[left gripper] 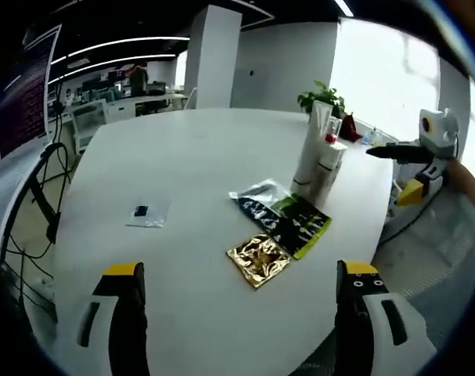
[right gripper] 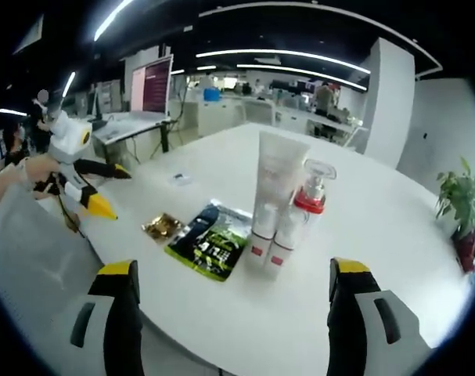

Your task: Arrange the skincare products in the storage area until every visible bottle or jar stands upright without overlapping.

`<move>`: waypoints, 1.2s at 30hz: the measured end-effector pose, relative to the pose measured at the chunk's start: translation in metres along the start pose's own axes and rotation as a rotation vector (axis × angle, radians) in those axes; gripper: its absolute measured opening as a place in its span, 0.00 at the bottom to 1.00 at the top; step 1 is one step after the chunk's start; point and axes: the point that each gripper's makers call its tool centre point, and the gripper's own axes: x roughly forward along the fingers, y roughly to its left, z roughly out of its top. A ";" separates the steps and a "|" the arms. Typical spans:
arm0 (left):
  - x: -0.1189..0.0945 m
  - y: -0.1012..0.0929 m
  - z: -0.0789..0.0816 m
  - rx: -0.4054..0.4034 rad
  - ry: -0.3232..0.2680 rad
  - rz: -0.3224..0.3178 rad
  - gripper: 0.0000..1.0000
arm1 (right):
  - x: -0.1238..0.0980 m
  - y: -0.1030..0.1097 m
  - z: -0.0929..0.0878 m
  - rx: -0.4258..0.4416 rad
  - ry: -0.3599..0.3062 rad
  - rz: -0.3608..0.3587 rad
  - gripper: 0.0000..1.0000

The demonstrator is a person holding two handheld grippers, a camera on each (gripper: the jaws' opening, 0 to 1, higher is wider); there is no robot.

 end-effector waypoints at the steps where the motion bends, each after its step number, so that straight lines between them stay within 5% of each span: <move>1: 0.002 0.003 0.002 0.004 -0.001 0.001 0.95 | 0.000 0.000 0.000 0.000 0.001 0.002 1.00; 36: 0.067 0.071 0.032 -0.014 0.006 0.050 0.85 | 0.004 0.001 -0.011 0.028 0.046 0.007 1.00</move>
